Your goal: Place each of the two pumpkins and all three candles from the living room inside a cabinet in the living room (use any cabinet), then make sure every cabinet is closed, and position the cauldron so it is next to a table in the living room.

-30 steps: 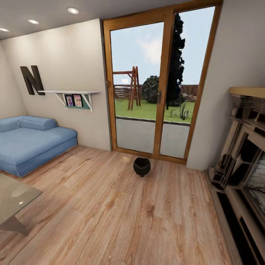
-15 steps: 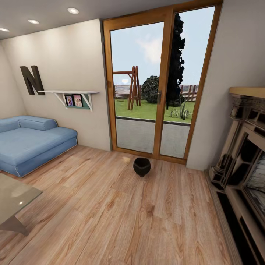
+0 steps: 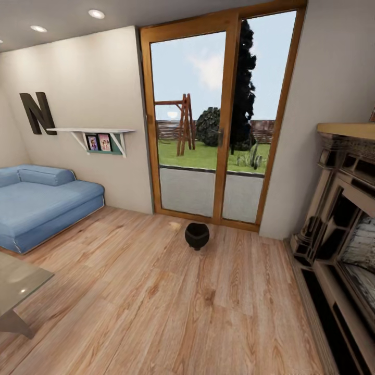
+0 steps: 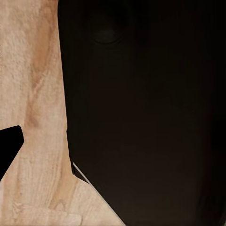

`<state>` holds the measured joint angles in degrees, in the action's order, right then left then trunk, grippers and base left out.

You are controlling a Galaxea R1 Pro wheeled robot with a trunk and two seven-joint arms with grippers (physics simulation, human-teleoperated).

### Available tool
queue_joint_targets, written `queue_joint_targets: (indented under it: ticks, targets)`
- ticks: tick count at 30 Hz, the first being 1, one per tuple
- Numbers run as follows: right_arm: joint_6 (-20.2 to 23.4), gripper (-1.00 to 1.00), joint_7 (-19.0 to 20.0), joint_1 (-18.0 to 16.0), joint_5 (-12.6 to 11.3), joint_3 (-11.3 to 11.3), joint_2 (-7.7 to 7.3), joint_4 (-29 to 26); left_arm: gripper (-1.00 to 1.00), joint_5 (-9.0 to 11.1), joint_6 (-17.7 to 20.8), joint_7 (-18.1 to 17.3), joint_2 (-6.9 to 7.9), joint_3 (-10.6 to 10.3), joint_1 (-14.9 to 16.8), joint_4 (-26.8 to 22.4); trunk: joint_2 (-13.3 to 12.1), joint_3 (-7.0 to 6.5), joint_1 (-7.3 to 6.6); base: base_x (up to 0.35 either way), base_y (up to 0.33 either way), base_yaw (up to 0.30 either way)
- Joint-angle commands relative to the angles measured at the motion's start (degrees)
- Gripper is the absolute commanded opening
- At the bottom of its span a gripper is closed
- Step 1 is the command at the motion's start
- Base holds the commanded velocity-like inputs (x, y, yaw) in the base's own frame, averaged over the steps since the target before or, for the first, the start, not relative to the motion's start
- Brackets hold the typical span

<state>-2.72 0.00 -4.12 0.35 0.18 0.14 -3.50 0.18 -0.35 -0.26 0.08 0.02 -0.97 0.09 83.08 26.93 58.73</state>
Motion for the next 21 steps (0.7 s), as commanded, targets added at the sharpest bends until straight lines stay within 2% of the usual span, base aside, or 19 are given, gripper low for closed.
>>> queue_joint_targets:
  ticks: [1,7,21]
  targets:
    - [0.0,1.0,0.0,0.0,0.0,0.0,0.01,0.0,1.0,0.0,0.0,0.0,0.0,0.0,0.0,0.0,0.0,0.0,0.0,0.0,0.0,-0.004]
    - [-0.1,1.0,-0.1,0.0,0.0,0.1,0.09,0.1,1.0,0.0,0.0,0.0,0.0,0.0,0.0,0.0,0.0,0.0,0.0,0.0,0.0,0.061]
    - [-0.1,1.0,-0.1,0.0,0.0,0.1,0.12,0.1,1.0,0.0,0.0,0.0,0.0,0.0,0.0,0.0,0.0,0.0,0.0,0.0,0.0,0.277]
